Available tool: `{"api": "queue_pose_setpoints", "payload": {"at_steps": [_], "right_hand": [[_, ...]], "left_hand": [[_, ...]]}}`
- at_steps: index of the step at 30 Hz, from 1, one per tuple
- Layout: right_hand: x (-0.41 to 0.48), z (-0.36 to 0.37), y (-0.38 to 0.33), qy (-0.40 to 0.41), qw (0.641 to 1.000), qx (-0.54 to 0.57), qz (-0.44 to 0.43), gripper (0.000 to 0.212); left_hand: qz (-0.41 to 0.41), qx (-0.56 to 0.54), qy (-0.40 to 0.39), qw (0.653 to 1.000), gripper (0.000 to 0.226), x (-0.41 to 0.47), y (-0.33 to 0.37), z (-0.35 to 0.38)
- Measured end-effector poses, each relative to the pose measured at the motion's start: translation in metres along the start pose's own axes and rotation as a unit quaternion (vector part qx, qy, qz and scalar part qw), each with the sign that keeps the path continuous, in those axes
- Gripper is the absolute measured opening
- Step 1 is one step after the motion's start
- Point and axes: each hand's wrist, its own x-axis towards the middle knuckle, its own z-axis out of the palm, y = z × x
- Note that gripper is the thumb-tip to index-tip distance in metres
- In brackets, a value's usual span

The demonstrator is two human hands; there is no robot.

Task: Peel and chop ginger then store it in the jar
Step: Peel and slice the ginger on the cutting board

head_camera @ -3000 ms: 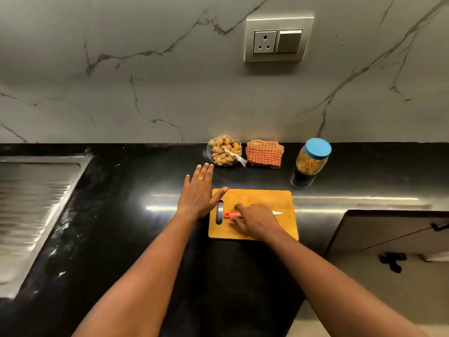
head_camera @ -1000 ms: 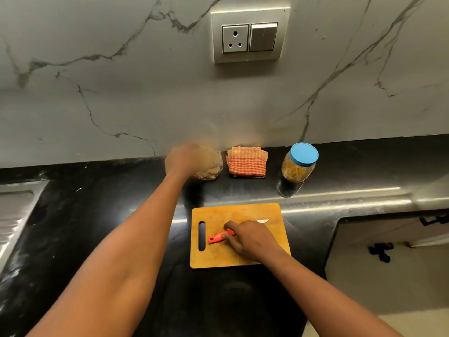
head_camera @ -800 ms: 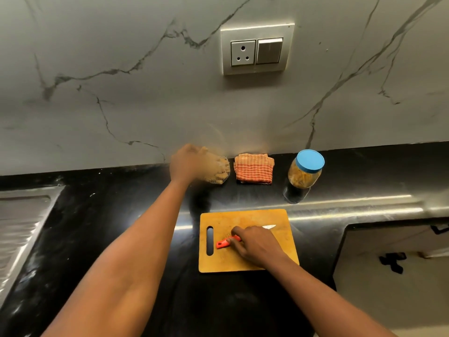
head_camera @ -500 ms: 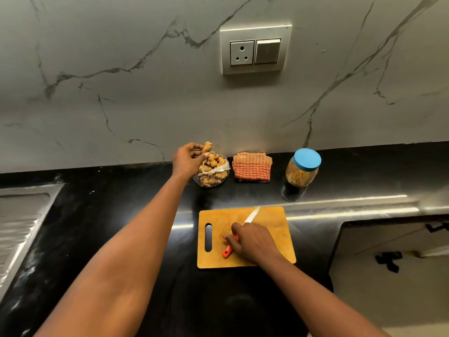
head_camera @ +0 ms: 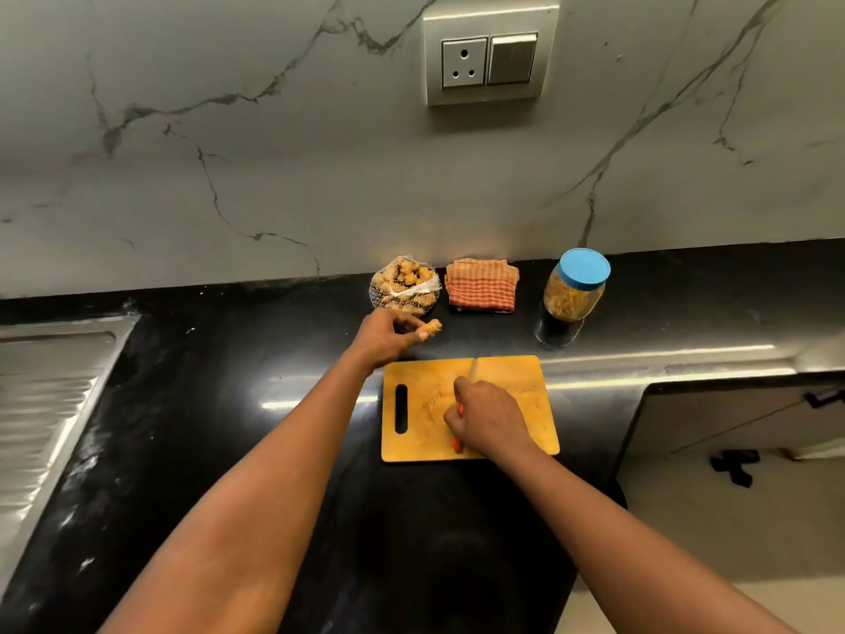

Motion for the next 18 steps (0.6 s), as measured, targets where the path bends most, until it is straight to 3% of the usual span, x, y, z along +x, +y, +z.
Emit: {"api": "queue_pose_setpoints", "payload": {"at_steps": [11,18], "right_hand": [[-0.01,0.005,0.01,0.004,0.998,0.033,0.054,0.022],[-0.017,0.002,0.021,0.009,0.99,0.091,0.109,0.033]], "left_hand": [[0.02,0.203,-0.035,0.978,0.03,-0.037,-0.019,0.04],[0.04,0.241,-0.002,0.97,0.033,-0.051,-0.026,0.054]]}}
